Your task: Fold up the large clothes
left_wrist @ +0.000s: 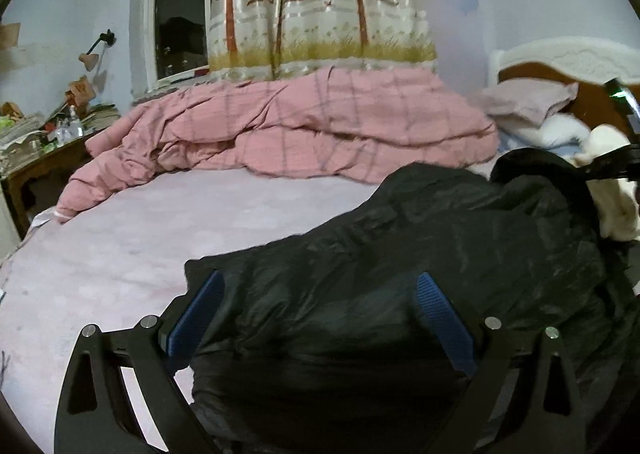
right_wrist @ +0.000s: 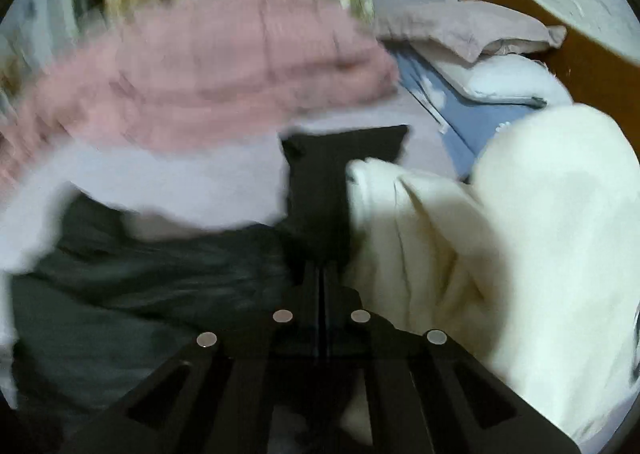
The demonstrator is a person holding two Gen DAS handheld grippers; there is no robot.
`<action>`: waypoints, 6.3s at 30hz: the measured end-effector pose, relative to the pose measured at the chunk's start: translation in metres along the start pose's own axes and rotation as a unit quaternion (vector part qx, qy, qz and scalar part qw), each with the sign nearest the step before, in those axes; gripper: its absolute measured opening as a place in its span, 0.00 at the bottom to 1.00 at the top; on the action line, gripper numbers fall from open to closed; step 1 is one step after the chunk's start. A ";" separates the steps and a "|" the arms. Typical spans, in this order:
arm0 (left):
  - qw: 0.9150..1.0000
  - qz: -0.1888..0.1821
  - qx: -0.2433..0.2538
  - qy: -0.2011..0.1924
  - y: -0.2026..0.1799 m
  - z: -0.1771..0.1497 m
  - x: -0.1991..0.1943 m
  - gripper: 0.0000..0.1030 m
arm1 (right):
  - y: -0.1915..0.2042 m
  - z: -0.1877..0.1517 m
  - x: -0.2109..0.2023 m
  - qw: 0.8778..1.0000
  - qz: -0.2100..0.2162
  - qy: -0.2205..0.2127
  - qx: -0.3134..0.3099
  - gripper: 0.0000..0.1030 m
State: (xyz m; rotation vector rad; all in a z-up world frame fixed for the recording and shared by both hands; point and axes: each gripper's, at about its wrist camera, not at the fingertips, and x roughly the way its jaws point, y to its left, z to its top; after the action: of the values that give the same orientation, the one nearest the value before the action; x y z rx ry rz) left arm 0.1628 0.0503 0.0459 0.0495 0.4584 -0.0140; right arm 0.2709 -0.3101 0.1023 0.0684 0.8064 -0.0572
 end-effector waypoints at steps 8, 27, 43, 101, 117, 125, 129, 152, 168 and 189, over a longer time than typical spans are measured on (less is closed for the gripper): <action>1.000 -0.011 0.007 -0.009 -0.010 0.001 -0.011 0.94 | 0.003 -0.092 -0.123 0.993 0.076 -0.065 -0.058 0.01; 0.998 -0.003 0.058 0.015 -0.034 -0.012 0.011 0.94 | 0.037 -0.015 -0.124 0.985 0.009 -0.148 -0.091 0.85; 0.997 0.000 0.070 0.010 -0.034 -0.010 0.009 0.94 | 0.047 -0.002 -0.004 0.983 -0.049 0.043 -0.172 0.09; 1.000 0.004 -0.003 -0.030 0.071 -0.003 -0.038 0.89 | 0.205 -0.119 -0.081 0.976 0.156 -0.087 -0.126 0.82; 0.983 -0.137 -0.064 0.105 0.000 -0.008 0.026 0.86 | -0.045 -0.119 -0.139 0.988 0.025 -0.137 0.069 0.82; 0.985 -0.079 -0.044 0.144 -0.021 -0.023 0.047 0.09 | -0.061 -0.109 -0.123 0.995 0.028 -0.096 0.022 0.82; 0.993 0.071 -0.092 0.005 0.015 -0.006 -0.002 0.06 | -0.016 -0.087 -0.090 0.999 0.010 -0.044 -0.024 0.82; 0.981 0.192 -0.034 0.016 0.047 -0.007 -0.009 0.71 | 0.011 -0.081 0.020 0.987 -0.143 0.059 -0.043 0.79; 0.975 0.119 -0.022 0.188 0.051 -0.029 0.061 0.78 | 0.010 -0.076 0.049 0.982 0.165 0.082 0.043 0.21; 0.997 -0.035 -0.059 0.034 0.049 -0.005 -0.008 0.67 | 0.007 -0.063 -0.031 0.989 0.138 -0.035 0.035 0.84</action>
State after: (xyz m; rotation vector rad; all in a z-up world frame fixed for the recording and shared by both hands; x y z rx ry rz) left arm 0.1552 0.0992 0.0472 -0.0827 0.5274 -0.0544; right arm 0.2052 -0.2969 0.0814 0.2414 0.7186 0.1727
